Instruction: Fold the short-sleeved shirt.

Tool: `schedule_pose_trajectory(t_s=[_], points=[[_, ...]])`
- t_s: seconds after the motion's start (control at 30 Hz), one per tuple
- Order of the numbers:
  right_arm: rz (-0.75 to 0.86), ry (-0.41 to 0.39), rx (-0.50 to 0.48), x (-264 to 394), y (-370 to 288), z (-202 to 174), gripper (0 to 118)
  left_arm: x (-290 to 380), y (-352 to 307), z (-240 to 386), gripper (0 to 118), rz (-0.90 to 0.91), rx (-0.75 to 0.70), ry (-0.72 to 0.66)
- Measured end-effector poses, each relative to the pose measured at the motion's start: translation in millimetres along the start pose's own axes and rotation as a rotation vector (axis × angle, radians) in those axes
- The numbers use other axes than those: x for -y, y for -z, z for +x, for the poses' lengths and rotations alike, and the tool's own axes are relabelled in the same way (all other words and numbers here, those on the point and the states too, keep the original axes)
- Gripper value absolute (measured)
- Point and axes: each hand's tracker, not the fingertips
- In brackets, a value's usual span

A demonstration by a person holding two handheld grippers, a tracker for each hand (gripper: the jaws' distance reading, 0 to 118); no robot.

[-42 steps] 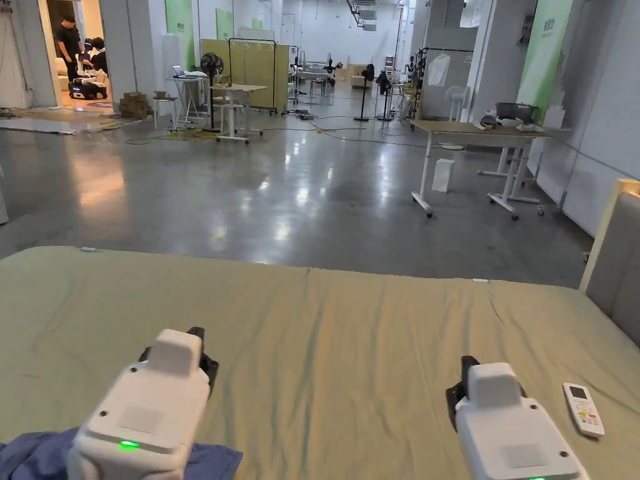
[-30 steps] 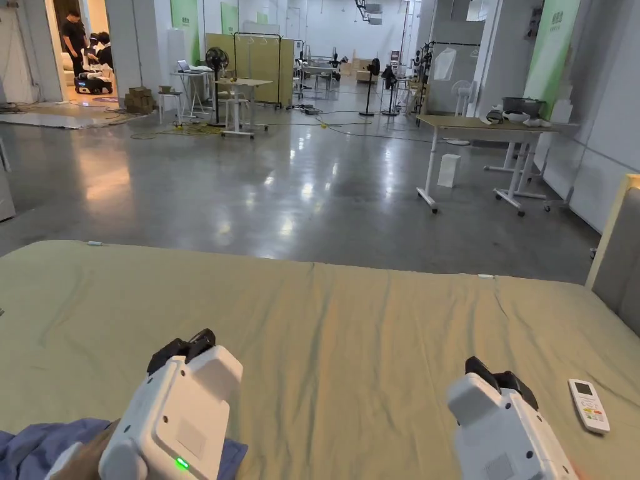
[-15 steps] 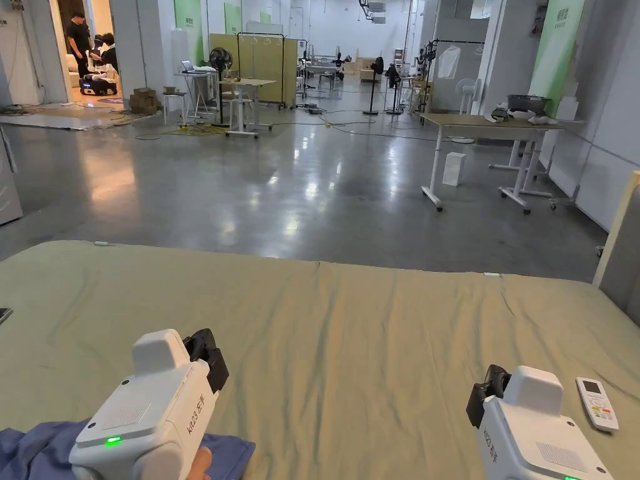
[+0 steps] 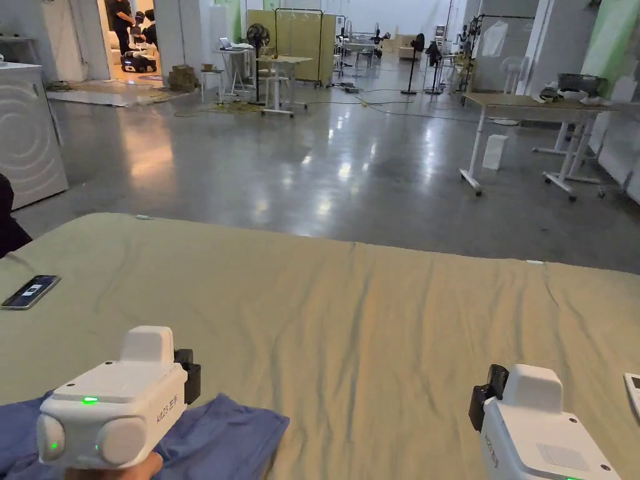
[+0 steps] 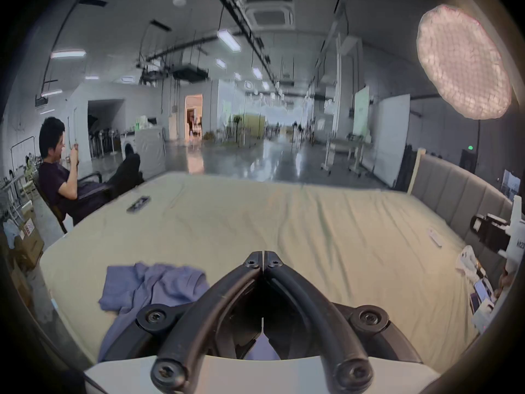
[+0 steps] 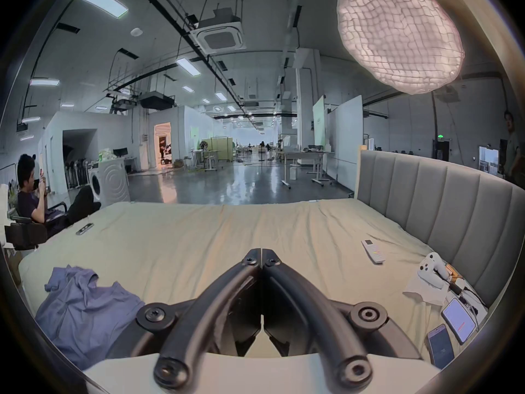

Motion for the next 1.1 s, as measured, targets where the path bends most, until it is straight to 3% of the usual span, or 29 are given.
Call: schedule_pose_trajectory(t_s=[0.2,0.27,0.3,0.37,0.4,0.43,0.47,0.6,0.67,0.7,0.73,0.83,0.9,1.1], points=[[-0.062,-0.021,-0.046,23,6,-18,0,38,31,-57,0,-0.292,-0.064,0.038],[-0.079,-0.030,-0.053,21,-1,-24,0,53,40,-72,6,-0.423,-0.060,0.047],[-0.092,-0.037,-0.052,24,-1,-26,0,64,49,-84,17,-0.474,-0.078,0.044],[-0.104,-0.043,-0.053,33,3,-27,0,81,57,-98,68,-0.531,-0.082,0.016],[-0.109,-0.043,-0.057,36,4,-27,0,89,60,-104,85,-0.553,-0.076,-0.007],[-0.116,-0.044,-0.058,38,4,-29,0,95,62,-107,100,-0.559,-0.069,-0.046],[-0.121,-0.046,-0.059,40,4,-30,0,103,68,-115,101,-0.555,-0.067,-0.080],[-0.143,-0.057,-0.070,49,5,-33,0,136,96,-121,97,-0.587,-0.088,-0.110],[-0.153,-0.064,-0.073,54,7,-34,0,150,104,-117,66,-0.615,-0.099,-0.072],[-0.157,-0.064,-0.074,55,7,-33,0,155,105,-113,66,-0.628,-0.120,-0.030],[-0.161,-0.063,-0.079,56,7,-32,0,151,93,-100,58,-0.567,-0.141,0.012],[-0.168,-0.053,-0.080,52,1,-30,0,150,88,-83,9,-0.542,-0.089,0.090],[-0.172,-0.049,-0.067,54,5,-26,0,151,77,-64,6,-0.527,-0.095,0.159],[-0.172,-0.040,-0.063,60,6,-18,0,138,76,-81,4,-0.415,-0.109,-0.005]])
